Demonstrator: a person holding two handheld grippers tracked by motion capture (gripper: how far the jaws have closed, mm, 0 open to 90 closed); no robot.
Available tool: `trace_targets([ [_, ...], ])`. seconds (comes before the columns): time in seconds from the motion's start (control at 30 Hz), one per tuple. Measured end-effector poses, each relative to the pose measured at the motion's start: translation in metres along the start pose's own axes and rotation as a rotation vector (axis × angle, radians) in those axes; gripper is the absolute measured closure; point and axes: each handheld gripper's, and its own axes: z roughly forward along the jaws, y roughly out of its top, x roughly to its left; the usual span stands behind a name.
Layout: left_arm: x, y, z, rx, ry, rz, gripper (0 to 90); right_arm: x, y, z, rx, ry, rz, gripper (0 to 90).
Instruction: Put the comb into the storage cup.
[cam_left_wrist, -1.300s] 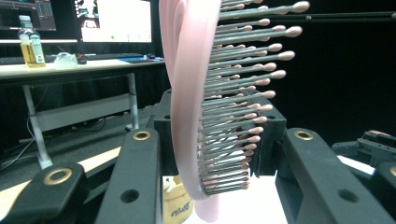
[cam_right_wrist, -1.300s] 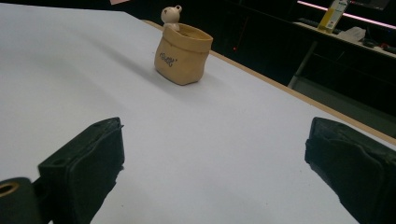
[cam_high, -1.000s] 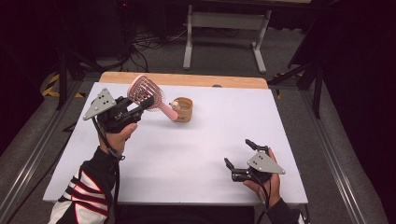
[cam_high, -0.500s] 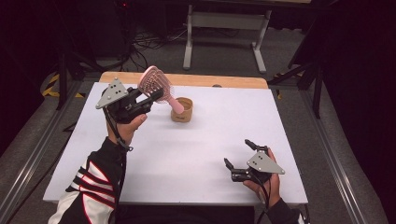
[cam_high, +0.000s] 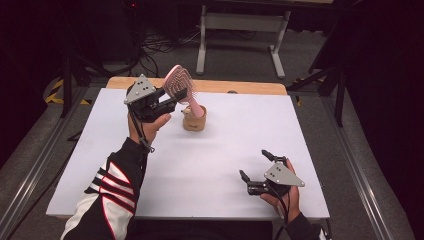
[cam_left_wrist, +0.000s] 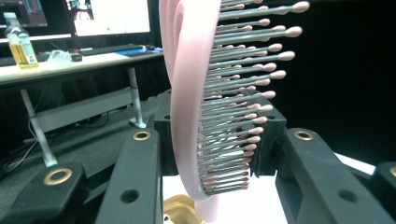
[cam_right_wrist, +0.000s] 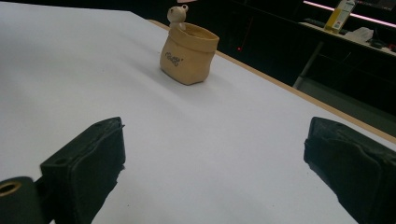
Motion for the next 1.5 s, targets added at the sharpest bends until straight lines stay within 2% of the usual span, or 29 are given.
trace_targets([
  [0.2, 0.004, -0.003, 0.015, 0.028, 0.015, -0.010, 63.8, 0.000, 0.000, 0.000, 0.000, 0.002, 0.002, 6.1],
  [0.47, 0.008, -0.006, 0.032, 0.069, 0.041, -0.003, 63.8, 0.000, 0.000, 0.000, 0.001, 0.009, 0.001, 6.1],
  [0.83, 0.015, -0.017, 0.046, 0.115, 0.078, -0.022, 63.8, 0.000, -0.001, 0.000, 0.001, 0.017, -0.002, 6.1],
  [0.9, 0.015, -0.020, 0.049, 0.119, 0.072, -0.034, 63.8, 0.000, -0.001, 0.000, 0.003, 0.018, -0.002, 6.1],
  [1.0, 0.014, -0.023, 0.053, 0.133, 0.072, -0.032, 63.8, 0.001, -0.001, 0.001, 0.004, 0.021, -0.004, 6.1],
  [1.23, 0.014, -0.026, 0.055, 0.132, 0.078, -0.037, 63.8, 0.001, -0.001, 0.001, 0.004, 0.027, -0.005, 6.1],
  [1.5, 0.021, -0.028, 0.055, 0.120, 0.085, -0.069, 63.8, 0.002, -0.001, 0.002, 0.010, 0.030, -0.011, 6.1],
])
